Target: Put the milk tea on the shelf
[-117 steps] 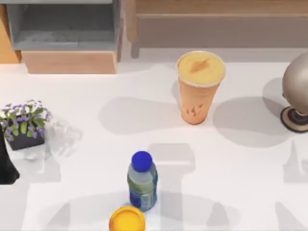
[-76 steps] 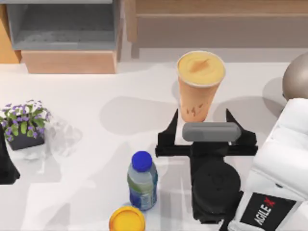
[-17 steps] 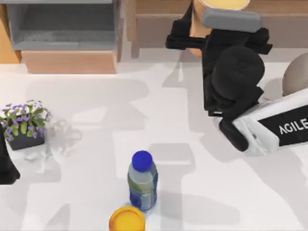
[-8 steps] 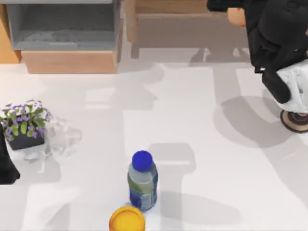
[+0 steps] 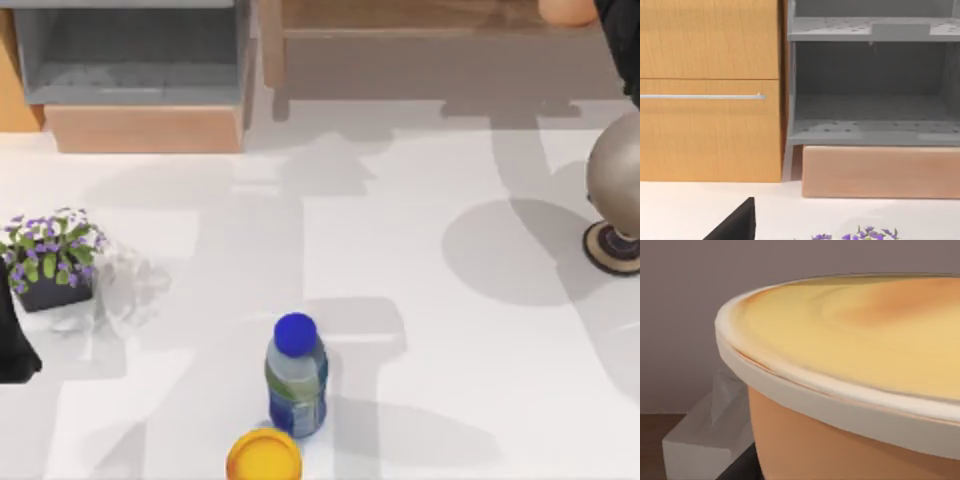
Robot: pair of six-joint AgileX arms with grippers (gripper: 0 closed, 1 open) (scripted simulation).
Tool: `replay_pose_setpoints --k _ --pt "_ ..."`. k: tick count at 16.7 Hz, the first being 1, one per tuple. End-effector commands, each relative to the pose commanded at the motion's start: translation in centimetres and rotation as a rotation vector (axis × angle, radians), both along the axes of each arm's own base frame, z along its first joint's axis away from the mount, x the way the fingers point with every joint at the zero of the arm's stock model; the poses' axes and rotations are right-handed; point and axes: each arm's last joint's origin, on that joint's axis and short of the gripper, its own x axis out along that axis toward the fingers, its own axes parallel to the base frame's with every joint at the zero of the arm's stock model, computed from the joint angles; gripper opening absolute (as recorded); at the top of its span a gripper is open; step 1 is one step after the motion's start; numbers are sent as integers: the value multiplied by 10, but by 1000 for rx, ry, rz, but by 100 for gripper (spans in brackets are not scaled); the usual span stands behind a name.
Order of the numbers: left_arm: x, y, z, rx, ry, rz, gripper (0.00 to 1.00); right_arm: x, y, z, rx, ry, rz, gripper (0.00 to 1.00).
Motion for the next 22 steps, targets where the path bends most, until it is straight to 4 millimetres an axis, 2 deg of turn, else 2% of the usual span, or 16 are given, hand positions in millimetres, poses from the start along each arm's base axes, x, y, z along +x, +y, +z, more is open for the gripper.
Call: replay_pose_setpoints --k 4,9,12,19,22 --pt "0 0 0 0 0 0 100 6 -15 10 -1 13 11 0" --pt "0 0 0 0 0 0 100 6 -15 11 -1 13 13 0" --pt "0 0 0 0 0 0 100 10 -14 6 0 15 15 0" --pt "0 0 0 0 0 0 100 46 -16 -17 -1 11 12 0" --pt "0 0 0 0 0 0 100 47 -16 -18 -1 13 13 0"
